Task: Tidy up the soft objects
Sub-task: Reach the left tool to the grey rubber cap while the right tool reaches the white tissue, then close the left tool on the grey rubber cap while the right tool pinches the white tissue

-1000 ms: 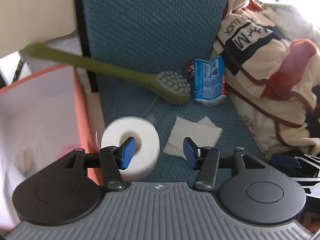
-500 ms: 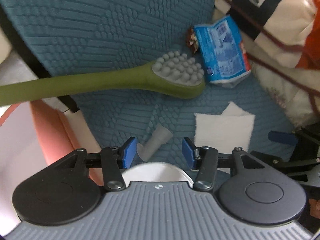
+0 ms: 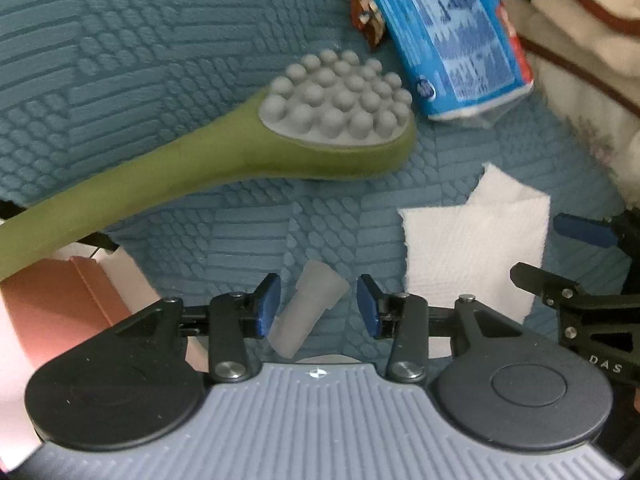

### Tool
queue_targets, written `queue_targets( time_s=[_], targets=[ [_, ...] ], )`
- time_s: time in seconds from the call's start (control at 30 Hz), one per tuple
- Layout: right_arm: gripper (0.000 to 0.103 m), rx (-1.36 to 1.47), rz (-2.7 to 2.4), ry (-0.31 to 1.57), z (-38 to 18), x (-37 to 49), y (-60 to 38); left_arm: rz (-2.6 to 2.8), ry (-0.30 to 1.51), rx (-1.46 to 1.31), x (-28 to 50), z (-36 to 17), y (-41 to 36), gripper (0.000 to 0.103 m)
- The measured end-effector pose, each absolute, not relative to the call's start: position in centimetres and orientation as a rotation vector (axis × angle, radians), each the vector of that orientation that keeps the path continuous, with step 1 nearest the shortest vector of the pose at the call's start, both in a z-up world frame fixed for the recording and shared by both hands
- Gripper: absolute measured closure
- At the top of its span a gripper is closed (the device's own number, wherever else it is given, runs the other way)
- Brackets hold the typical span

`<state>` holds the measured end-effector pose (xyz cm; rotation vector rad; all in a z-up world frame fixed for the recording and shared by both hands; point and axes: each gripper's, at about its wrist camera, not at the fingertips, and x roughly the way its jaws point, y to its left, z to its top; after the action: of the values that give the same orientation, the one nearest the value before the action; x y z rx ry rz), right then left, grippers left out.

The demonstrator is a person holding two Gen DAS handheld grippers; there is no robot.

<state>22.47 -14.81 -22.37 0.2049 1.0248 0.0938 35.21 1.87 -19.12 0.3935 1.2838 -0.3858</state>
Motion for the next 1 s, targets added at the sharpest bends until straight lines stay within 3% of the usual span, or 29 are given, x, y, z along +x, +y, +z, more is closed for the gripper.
queue_targets(
  time_s=[0.4,0.43,0.73,0.77,1.0],
  targets=[
    [0.044,0.172,0.082,1.007,-23.0,22.8,-13.6,-0.334,1.336,0.482,35.1,-22.9,0.5,0.058],
    [0.044,0.161,0.080,1.006,-23.0,22.8,-13.5,-0.329,1.338,0.480,35.1,-23.0,0.4,0.062],
    [0.067,0.092,0.054,0.993,-23.0,22.9,-13.3,-0.310,1.306,0.517,34.3,-23.7,-0.5,0.075],
    [0.073,0.088,0.053,0.992,-23.1,22.9,-13.2,-0.311,1.306,0.519,34.1,-23.9,-0.7,0.077],
    [0.093,0.113,0.042,0.983,-22.8,23.1,-13.4,-0.276,1.262,0.409,32.8,-22.3,-0.2,0.078]
  ],
)
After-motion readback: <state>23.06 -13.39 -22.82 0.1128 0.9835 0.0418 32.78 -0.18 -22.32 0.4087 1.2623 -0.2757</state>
